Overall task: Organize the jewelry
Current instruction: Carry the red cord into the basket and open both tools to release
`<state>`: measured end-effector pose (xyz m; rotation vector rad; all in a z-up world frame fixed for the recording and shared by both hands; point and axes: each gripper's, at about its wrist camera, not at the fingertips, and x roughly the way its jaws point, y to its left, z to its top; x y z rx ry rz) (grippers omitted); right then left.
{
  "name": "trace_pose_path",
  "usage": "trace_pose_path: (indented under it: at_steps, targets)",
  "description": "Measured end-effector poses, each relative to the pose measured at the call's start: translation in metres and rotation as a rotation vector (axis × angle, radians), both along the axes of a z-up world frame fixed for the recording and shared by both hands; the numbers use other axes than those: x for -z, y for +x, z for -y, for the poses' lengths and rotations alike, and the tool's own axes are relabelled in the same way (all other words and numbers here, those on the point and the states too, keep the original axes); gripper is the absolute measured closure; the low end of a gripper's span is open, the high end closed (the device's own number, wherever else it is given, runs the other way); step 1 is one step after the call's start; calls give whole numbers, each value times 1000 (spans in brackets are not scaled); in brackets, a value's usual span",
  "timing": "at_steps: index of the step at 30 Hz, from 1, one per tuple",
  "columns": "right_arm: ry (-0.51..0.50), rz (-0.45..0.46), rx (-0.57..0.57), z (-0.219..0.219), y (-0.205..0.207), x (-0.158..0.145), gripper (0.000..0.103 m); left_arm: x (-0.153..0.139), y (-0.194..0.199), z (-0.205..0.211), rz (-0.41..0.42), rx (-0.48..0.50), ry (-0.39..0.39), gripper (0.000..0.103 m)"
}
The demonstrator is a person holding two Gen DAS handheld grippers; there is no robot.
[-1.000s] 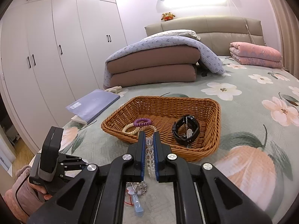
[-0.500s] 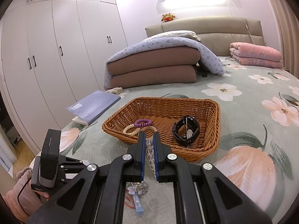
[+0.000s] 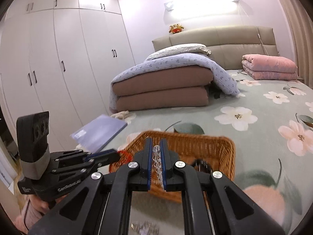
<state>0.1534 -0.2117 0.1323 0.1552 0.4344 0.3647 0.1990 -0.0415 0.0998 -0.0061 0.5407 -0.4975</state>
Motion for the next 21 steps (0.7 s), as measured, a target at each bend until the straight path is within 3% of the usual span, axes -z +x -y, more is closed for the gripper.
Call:
trace_pose_path:
  at_steps: [3,6,11,17,20,21]
  targets:
    - [2,-19,10,-3,26,7,93,9,28,6,11,-56,-51,99]
    - [0,-63,22,-5,51,25,93,33,50,4,-41,-91,-80,99]
    - [-20,-129,43,-4,70,60,93,67,68,-6,-103,-136,-35,99]
    - [-31,-148,59,0,73,69,90,74,72,-5,-116,-138,-23,98]
    - [-14,-137,63,3,69,68,71,74,71,-7,-137,-127,-29,77]
    - [-10,-132,69,4,68,67,66,73,69,-9,-129,-130,-37,62]
